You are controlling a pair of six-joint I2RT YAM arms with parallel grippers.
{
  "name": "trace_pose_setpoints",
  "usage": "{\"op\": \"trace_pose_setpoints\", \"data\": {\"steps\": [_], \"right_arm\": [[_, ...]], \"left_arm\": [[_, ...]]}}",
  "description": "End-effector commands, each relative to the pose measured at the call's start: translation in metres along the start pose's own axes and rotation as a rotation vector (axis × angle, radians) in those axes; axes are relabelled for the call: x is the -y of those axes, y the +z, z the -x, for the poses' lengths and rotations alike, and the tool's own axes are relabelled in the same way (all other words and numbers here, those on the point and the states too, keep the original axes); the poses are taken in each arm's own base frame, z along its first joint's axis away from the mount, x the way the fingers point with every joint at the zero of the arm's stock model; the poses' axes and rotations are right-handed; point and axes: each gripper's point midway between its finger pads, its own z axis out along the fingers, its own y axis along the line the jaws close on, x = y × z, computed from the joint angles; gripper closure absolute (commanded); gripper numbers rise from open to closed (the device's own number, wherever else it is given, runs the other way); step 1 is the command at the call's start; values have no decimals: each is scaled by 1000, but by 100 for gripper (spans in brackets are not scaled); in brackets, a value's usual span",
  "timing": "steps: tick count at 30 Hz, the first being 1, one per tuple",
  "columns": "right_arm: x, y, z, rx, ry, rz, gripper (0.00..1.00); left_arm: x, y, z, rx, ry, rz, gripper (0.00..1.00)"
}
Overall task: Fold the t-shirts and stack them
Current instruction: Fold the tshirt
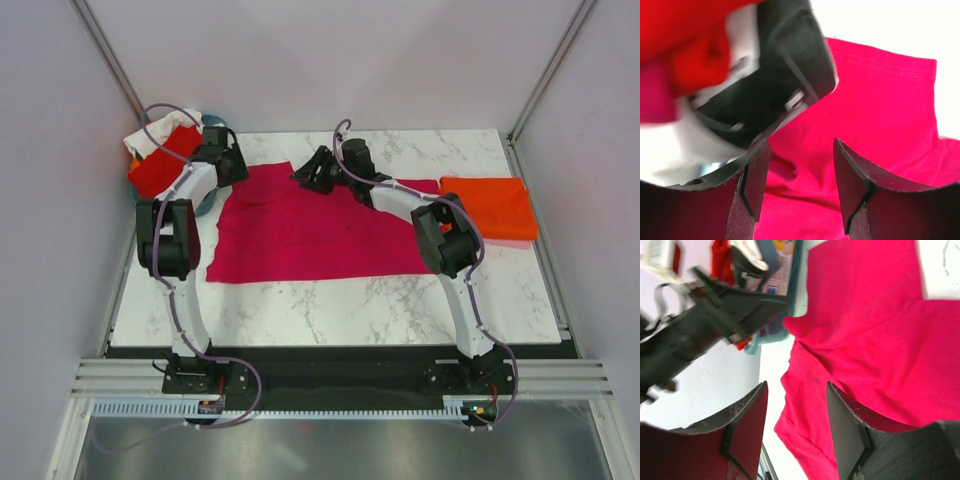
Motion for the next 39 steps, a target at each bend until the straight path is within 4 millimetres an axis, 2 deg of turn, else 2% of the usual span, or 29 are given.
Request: {"op": "trace_pose_setpoints", "data": {"steps": [1, 2, 3, 5, 6, 8, 9, 13, 14, 15, 16, 17, 18, 19, 20, 22, 24, 28, 31, 33, 34, 35, 36, 39], "right_arm": [[-48, -32, 30, 69, -102, 66, 42], [-48, -35, 30, 70, -108, 64, 42], [-55, -41, 34, 80, -116, 74, 42], [-55, -48, 38, 90, -124, 69, 42], [-62, -53, 40, 95, -133, 79, 42], [-58, -60, 44, 101, -129, 72, 42], [-64, -66, 47, 110, -135, 81, 42], [-59, -83, 63, 146, -130, 76, 42], [-57, -85, 63, 144, -125, 73, 42], [-59, -89, 66, 149, -128, 78, 42], [-58, -94, 71, 156, -123, 82, 42], [-54, -95, 69, 153, -117, 78, 42], [-58, -100, 73, 164, -121, 87, 42], [-53, -104, 74, 166, -115, 80, 42], [-56, -108, 77, 175, -119, 82, 42], [-51, -114, 80, 184, -118, 74, 42], [-52, -120, 83, 188, -119, 77, 42], [-48, -130, 89, 202, -118, 72, 42], [-47, -132, 90, 201, -114, 80, 41], [-47, -132, 89, 193, -107, 89, 42], [-47, -131, 88, 191, -104, 91, 41], [-46, -132, 89, 192, -99, 94, 41], [-46, -133, 89, 193, -97, 99, 41], [-45, -136, 89, 194, -94, 101, 41]], "left_arm": [[3, 15, -2, -26, 43, 13, 38], [3, 23, -15, -73, 41, 13, 39], [4, 24, -13, -76, 35, 11, 39], [3, 30, -23, -113, 22, 18, 39], [4, 31, -24, -118, 19, 17, 39], [4, 35, -31, -145, 14, 16, 40], [4, 36, -32, -150, 14, 11, 40], [18, 39, -27, -140, 40, -19, 42], [23, 39, -15, -115, 46, -27, 41], [25, 41, -12, -114, 49, -25, 42], [20, 50, -24, -157, 49, -9, 42], [26, 50, -9, -138, 47, -18, 42], [28, 53, -6, -143, 45, -21, 42], [22, 64, -25, -212, 48, -2, 43], [30, 62, -7, -177, 50, -19, 43], [30, 69, -10, -189, 61, -24, 43], [34, 69, 0, -165, 72, -33, 43], [30, 60, 7, -127, 87, 31, 44], [32, 45, 17, -67, 131, 73, 43], [44, 28, 30, 3, 176, 77, 43], [44, 21, 37, 39, 193, 105, 41], [46, 16, 34, 47, 220, 108, 40], [61, 3, 49, 110, 262, 87, 40], [75, -9, 59, 162, 310, 93, 32]]}}
